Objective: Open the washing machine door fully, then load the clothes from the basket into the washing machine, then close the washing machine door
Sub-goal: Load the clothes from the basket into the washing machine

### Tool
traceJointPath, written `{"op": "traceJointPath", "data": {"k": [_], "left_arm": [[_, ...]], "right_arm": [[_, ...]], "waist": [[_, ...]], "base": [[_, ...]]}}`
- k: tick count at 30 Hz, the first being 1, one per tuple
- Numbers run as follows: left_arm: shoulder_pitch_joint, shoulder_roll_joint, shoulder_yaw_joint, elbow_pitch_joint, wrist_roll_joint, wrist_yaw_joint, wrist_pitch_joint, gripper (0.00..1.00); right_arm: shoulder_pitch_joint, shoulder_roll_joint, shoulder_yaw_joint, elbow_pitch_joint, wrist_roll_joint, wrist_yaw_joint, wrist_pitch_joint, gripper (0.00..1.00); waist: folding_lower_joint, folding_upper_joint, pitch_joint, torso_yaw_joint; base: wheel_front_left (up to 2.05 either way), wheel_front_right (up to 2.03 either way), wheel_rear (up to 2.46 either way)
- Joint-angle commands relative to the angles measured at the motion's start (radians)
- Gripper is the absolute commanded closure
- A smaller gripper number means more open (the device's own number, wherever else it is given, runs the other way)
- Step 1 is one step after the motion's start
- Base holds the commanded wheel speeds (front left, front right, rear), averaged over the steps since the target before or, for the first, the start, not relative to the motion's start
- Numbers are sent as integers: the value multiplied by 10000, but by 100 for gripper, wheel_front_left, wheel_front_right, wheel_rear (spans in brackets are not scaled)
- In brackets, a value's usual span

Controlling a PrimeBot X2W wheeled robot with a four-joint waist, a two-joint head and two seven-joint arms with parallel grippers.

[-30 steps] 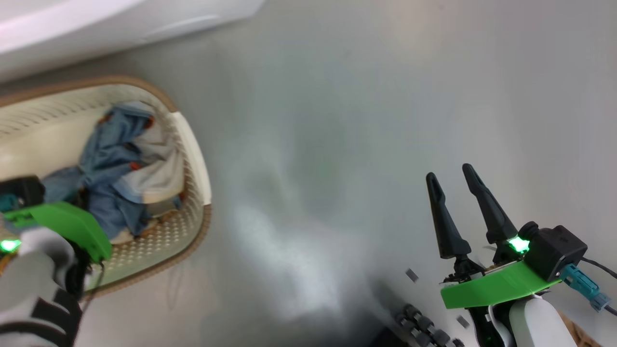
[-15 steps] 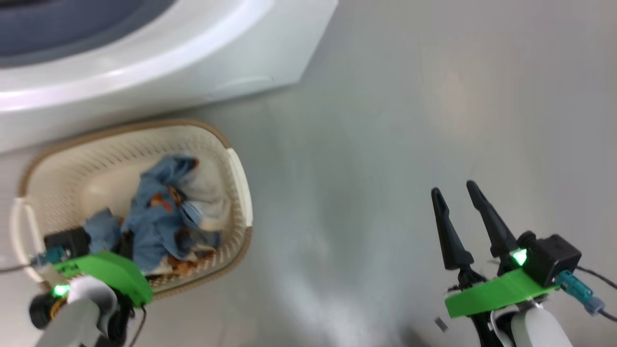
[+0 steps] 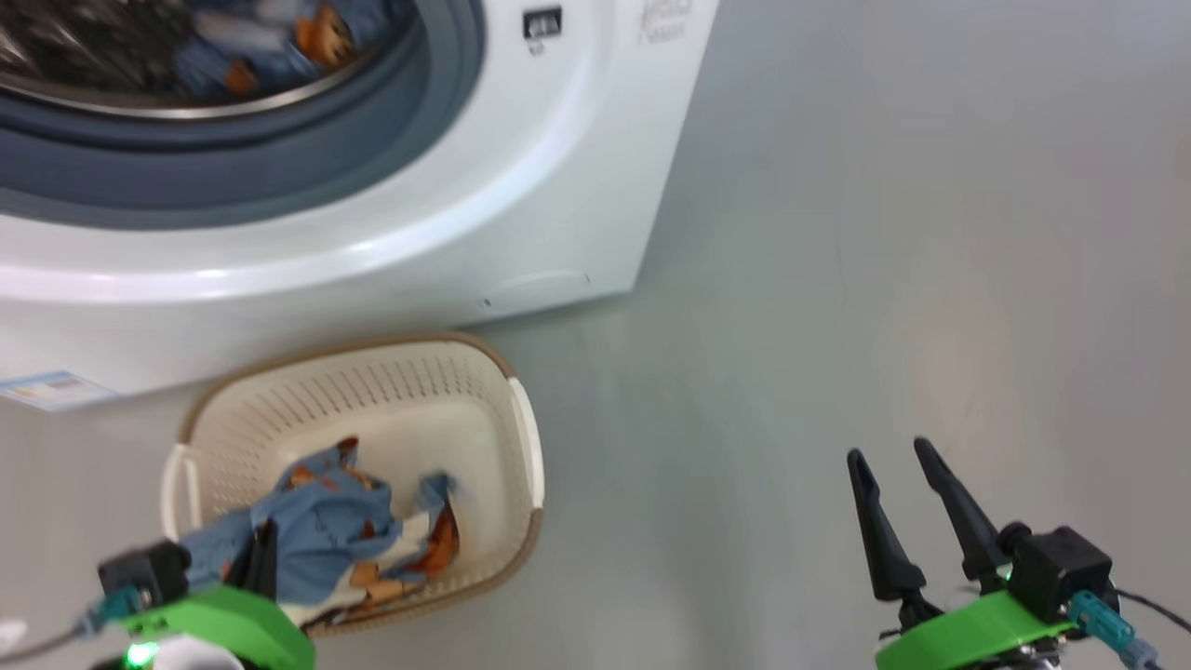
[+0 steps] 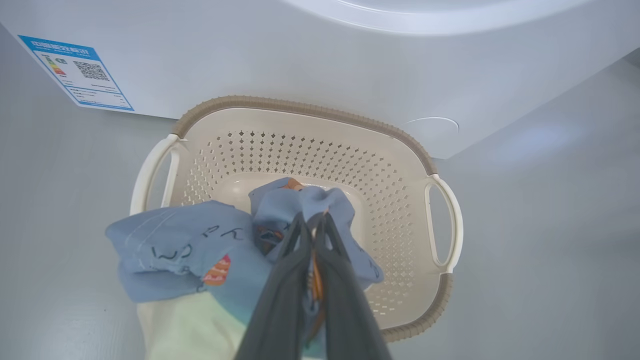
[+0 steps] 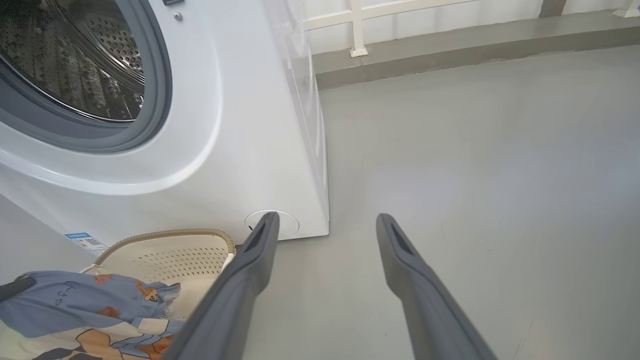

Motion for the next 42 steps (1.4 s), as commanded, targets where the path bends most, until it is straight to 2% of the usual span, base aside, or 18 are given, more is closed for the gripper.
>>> {"op": "traceJointPath", "data": {"k": [1,10,17,28,42], "left_arm": [[502,184,459,-524,223,168,-135,100],[2507,-313,1244,-3479,1265,681,-136,100],[3692,-752,1797,-5145,2095,916,-137,100],[4998,-1202,2163,-6713,3021,1168,-137,100],[5549,-1385,2657,-8091,3493,1192,-137,100]], "right_arm": [[240,-116,142,-151,-82,16,-49,0],[759,-116,59,50,-99,16,-49,0],[1088,-116,19,194,-183,16,-49,0],[1739,-116,-256,316,-242,16,-49,0],[1729,-116,-136,325,-327,16,-49,0]], "waist": [[0,0,-933,450],[0,0,-2005,955],[0,0,-2841,1277],[0,0,-3961,1718],[0,0,-4226,1611]], "base": [[0,0,0],[0,0,0],[0,0,0],[0,0,0],[0,0,0]]}}
